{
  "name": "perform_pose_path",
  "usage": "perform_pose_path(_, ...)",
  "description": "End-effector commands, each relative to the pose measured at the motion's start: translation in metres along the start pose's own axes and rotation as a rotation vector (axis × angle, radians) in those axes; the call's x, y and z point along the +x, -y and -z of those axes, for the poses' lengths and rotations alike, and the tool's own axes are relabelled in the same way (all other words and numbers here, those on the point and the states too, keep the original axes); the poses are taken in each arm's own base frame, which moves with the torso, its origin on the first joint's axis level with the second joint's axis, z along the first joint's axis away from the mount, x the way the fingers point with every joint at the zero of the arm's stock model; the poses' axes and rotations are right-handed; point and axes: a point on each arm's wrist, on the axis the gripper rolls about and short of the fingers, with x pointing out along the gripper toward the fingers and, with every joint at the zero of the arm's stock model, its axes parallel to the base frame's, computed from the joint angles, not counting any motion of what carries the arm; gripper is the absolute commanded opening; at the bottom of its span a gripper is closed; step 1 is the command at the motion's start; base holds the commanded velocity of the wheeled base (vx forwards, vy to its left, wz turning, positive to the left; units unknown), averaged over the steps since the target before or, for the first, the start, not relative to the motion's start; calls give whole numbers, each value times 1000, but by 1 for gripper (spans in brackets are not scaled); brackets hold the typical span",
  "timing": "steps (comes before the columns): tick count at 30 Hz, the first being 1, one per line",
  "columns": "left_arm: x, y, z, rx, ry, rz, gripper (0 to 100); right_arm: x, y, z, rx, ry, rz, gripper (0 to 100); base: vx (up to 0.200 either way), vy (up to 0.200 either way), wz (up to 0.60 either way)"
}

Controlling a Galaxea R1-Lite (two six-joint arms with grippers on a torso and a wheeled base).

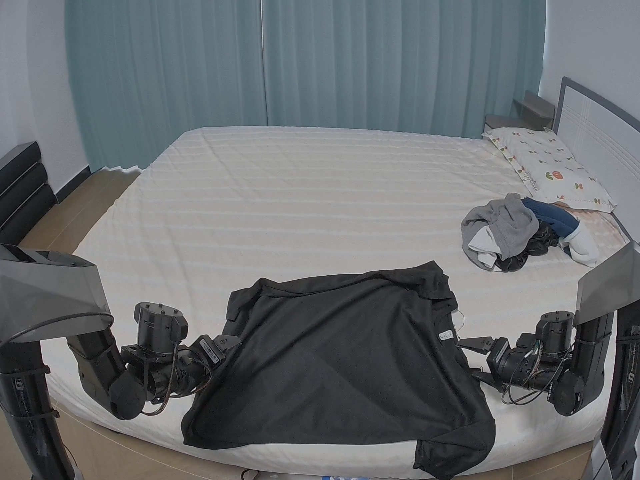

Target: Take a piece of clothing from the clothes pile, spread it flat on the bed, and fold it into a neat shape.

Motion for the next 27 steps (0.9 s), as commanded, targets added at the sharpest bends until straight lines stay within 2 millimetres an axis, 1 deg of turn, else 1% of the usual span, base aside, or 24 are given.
perform_pose_path(1, 0, 0, -4, -9, 15, 0, 100, 0, -1, 0, -3, 3, -6, 100, 0, 0, 0)
perform_pose_path(10, 0, 0, -2, -3, 10, -2, 100, 1, -1, 1, -8, 0, -7, 100, 0, 0, 0)
perform_pose_path(20, -1, 7, -10, -4, 46, 27, 100, 1, -1, 1, -6, 0, -7, 100, 0, 0, 0)
perform_pose_path(24, -1, 20, -22, -3, 99, 72, 100, 1, -1, 1, -7, 2, -8, 100, 0, 0, 0)
perform_pose_path(27, 7, 32, -34, -3, 147, 101, 100, 1, -1, 1, -7, 0, -8, 100, 0, 0, 0)
